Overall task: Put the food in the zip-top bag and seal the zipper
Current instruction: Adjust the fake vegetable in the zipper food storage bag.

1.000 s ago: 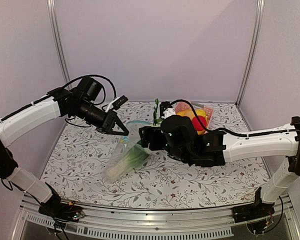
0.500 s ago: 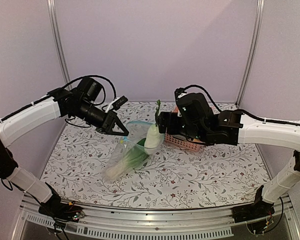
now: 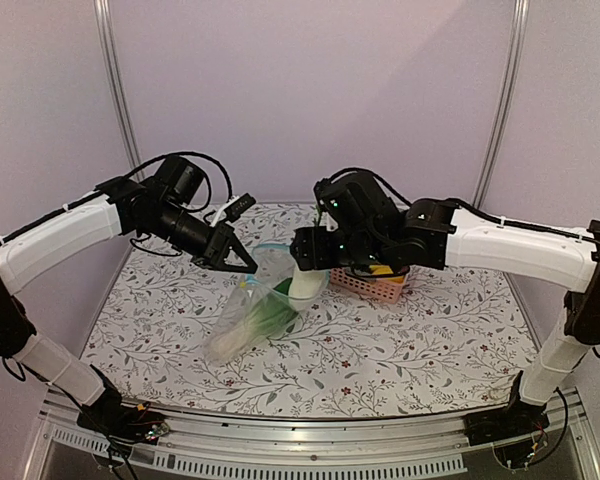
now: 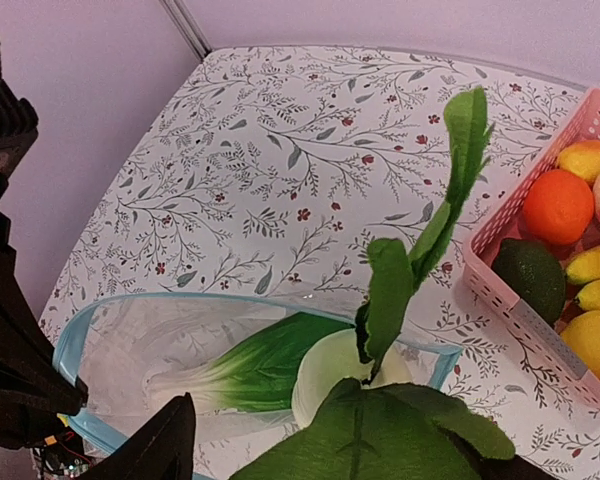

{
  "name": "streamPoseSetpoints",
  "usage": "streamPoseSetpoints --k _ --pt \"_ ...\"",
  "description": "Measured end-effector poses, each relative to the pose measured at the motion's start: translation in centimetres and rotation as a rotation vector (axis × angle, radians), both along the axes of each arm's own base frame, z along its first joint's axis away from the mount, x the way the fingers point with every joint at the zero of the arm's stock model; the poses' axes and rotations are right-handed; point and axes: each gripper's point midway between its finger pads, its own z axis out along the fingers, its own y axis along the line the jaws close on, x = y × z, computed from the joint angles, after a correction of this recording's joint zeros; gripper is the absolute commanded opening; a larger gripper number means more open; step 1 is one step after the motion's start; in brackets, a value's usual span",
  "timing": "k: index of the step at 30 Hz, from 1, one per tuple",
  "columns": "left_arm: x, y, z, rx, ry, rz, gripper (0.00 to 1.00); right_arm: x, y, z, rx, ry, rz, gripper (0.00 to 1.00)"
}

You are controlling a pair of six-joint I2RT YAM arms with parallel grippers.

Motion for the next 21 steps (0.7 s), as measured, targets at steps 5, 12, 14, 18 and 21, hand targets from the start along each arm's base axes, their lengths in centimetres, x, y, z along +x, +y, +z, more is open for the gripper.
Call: streamPoseSetpoints --k 5,12,14,18,21 --pt "0.0 0.0 -0.1 0.001 0.002 0.000 0.00 0.2 0.6 -2.5 -0.064 0.043 0.002 0.68" --pt "0.0 0.0 -0.1 0.002 0.003 0.000 0.00 0.5 0.7 -4.2 -0.110 0.085 -0.017 0.55" --pt "0.0 0.0 -0.1 0.002 0.003 0.000 0.00 0.4 0.5 -4.8 -0.125 0.099 -0.023 0.51" --pt "0.0 0.0 -0.1 0.002 0.004 0.000 0.00 0.3 0.2 -5.5 -0.143 0.117 -0.035 0.45" --pt "0.0 0.0 -0.1 0.002 0.004 0.000 0.00 0.4 -0.1 -5.6 -0.152 0.119 -0.046 0.39"
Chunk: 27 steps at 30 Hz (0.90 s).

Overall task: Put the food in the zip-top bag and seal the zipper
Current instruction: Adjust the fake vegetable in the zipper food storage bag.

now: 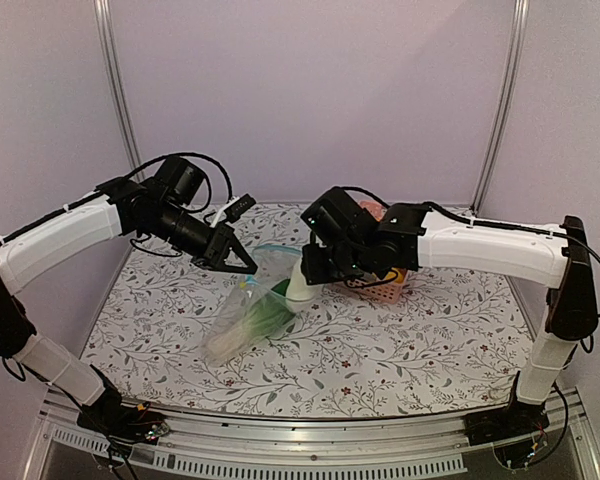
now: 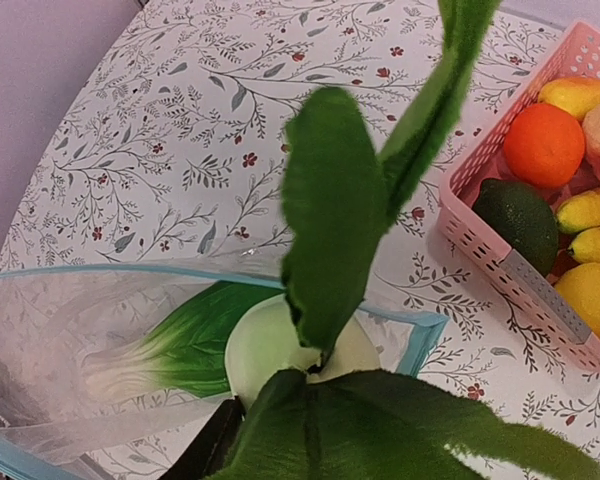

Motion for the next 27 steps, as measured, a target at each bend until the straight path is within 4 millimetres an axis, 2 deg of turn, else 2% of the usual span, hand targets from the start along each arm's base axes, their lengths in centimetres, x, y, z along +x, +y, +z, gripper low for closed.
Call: streamPoseSetpoints --k 4,14,21,24,27 --pt "0.0 0.0 0.0 0.000 0.000 0.000 0.00 0.2 -0.1 0.1 0.004 -0.003 -0.015 0.34" --pt "-0.1 0.1 -0.5 0.005 0.007 0.000 0.00 0.7 -0.7 -0.9 0.073 0.014 -0.047 0.32" --pt "-0.4 0.3 -0.2 -0.001 0.002 0.002 0.00 0.2 -2.1 2.9 0.241 -0.020 -0.080 0.32" --pt "-0.5 0.3 -0.3 0.000 0.006 0.004 0.00 0.3 -2.0 4.4 0.309 -0.032 -0.088 0.45" --pt "-0.5 0.3 -0.3 0.000 0.008 0.007 0.00 0.5 -1.9 4.6 0.324 -0.034 -0.099 0.54"
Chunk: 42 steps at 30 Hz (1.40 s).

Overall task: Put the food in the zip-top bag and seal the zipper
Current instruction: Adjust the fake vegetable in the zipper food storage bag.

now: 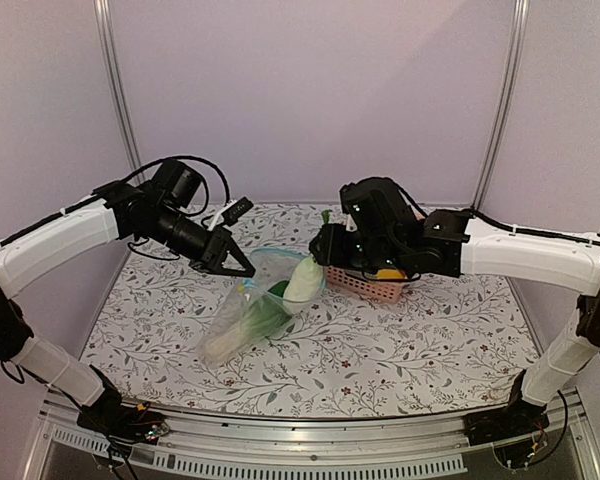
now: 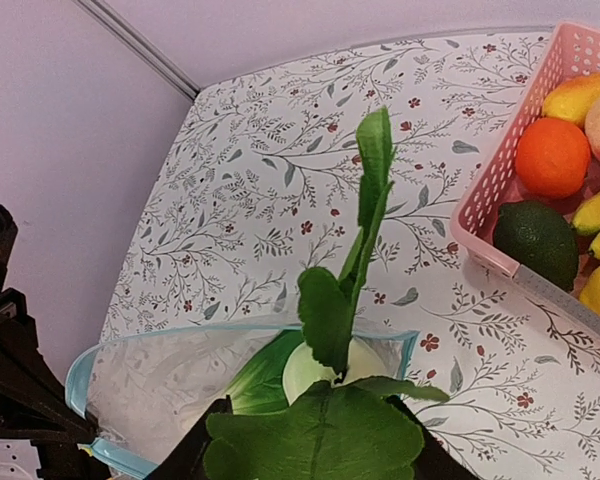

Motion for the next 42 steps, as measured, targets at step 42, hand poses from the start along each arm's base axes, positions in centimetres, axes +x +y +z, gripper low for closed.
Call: streamPoseSetpoints --k 42 --pt "0.1 -0.1 0.0 -0.012 0.007 0.007 0.00 2.6 3.5 -7.1 -0.243 0.055 0.030 0.47"
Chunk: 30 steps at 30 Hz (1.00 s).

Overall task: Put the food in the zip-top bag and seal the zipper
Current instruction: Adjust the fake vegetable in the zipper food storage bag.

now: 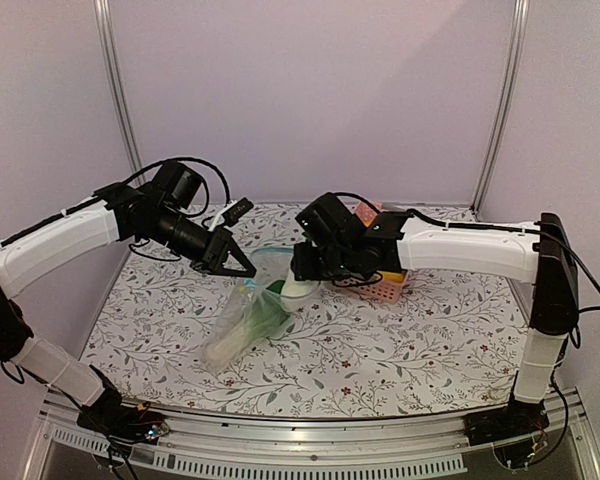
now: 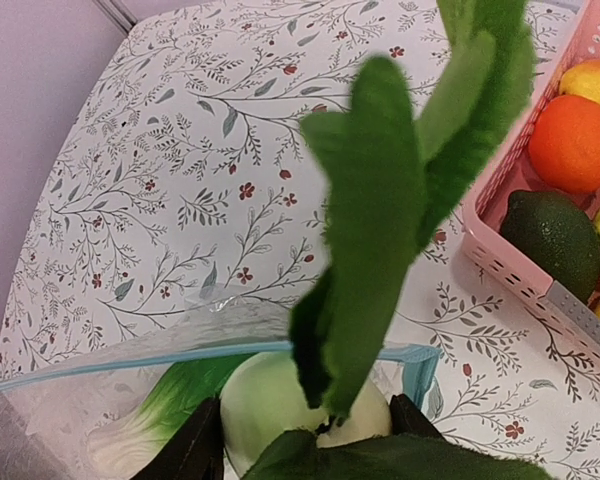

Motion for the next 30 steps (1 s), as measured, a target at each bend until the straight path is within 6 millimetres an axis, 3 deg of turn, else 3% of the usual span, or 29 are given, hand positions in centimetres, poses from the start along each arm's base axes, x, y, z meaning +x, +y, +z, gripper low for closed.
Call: streamPoseSetpoints --k 4,9,14,18,26,30 --pt "0.0 0.0 -0.1 0.000 0.000 0.000 0.00 -0.3 -0.6 0.7 0.015 -0.008 -0.005 0.47" --pt "0.0 0.0 0.1 -0.005 -0.006 0.000 0.00 -1.1 -1.7 3.7 0.104 -0.036 -0.018 0.46" --pt "0.0 0.0 0.0 -0.007 -0.005 0.003 0.00 -1.1 -0.4 6.5 0.249 -0.048 -0.015 0.46" --pt "0.0 0.0 -0.2 -0.006 -0.002 0.005 0.00 -1.3 1.6 6.2 0.330 -0.012 0.008 0.45" --pt "0.1 0.0 -0.2 -0.008 -0.006 0.005 0.00 -3.1 4.8 1.7 0.335 0.102 0.059 0.44" --pt "0.1 0.0 -0.1 -0.010 -0.009 0.005 0.00 -4.3 5.8 1.9 0.368 0.134 0.086 0.44"
